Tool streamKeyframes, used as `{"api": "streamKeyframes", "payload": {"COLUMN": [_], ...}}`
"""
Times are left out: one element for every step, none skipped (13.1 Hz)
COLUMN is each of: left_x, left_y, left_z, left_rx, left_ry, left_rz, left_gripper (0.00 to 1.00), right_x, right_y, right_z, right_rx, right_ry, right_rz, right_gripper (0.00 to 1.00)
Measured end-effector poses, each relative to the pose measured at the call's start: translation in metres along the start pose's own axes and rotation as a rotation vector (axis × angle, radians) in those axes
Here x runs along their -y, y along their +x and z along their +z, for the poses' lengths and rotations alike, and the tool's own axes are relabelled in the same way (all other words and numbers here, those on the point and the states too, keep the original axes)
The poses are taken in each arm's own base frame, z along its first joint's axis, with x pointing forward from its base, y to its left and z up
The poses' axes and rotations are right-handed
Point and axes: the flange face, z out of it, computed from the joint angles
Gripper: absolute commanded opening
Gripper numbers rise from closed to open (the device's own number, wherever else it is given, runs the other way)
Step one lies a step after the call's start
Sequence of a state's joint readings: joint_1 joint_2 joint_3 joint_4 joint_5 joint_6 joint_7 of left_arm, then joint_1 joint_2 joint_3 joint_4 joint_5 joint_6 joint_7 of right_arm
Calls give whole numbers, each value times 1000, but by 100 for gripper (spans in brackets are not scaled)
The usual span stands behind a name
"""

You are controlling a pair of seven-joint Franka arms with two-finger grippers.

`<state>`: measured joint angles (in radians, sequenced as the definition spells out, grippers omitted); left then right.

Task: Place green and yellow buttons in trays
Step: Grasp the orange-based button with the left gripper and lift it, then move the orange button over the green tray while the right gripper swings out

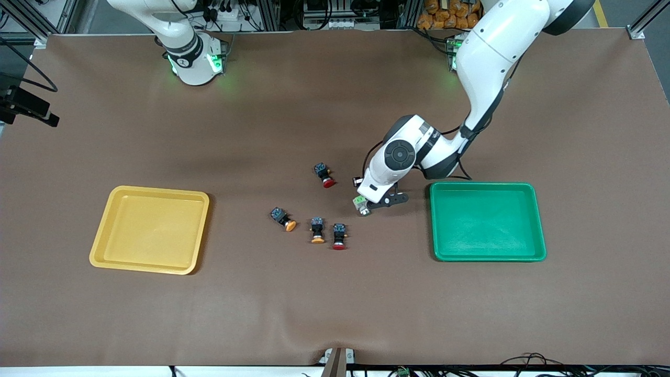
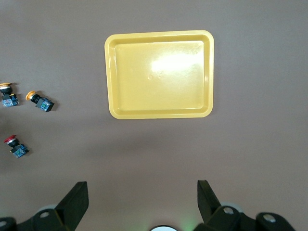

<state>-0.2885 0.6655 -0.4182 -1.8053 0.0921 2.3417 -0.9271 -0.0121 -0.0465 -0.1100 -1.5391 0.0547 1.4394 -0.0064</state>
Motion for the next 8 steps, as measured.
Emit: {"api": "streamKeyframes", "payload": {"left_x": [3,7,12,17,22,27,36,46], "left_y": [2,5,7,8,9,12,18,26], "left_z": [-16,-35,-54,-71,-86,-101,-113,-123], "left_rx": [-3,-11,-20,-27,-35,-47,-56,-63], "left_ry": [15,27,37,49,56,57,58,58], "left_rz": [-4,-11,-18,-24,-31,-42,-58,-77], "left_gripper": [0,0,0,0,0,0,0,0], "right_x": [0,0,0,0,1,3,4,5], "right_y": [0,0,0,0,0,0,1,1], "right_z": [0,0,0,0,0,1,1,2], "right_rx": [0,0,0,0,1,2,3,4], "right_ry": [0,0,0,0,0,0,-1,-1], "right_rz": [0,0,0,-1,-2,-5,-7,-10], "right_gripper": [100,100,100,100,100,100,100,100]}}
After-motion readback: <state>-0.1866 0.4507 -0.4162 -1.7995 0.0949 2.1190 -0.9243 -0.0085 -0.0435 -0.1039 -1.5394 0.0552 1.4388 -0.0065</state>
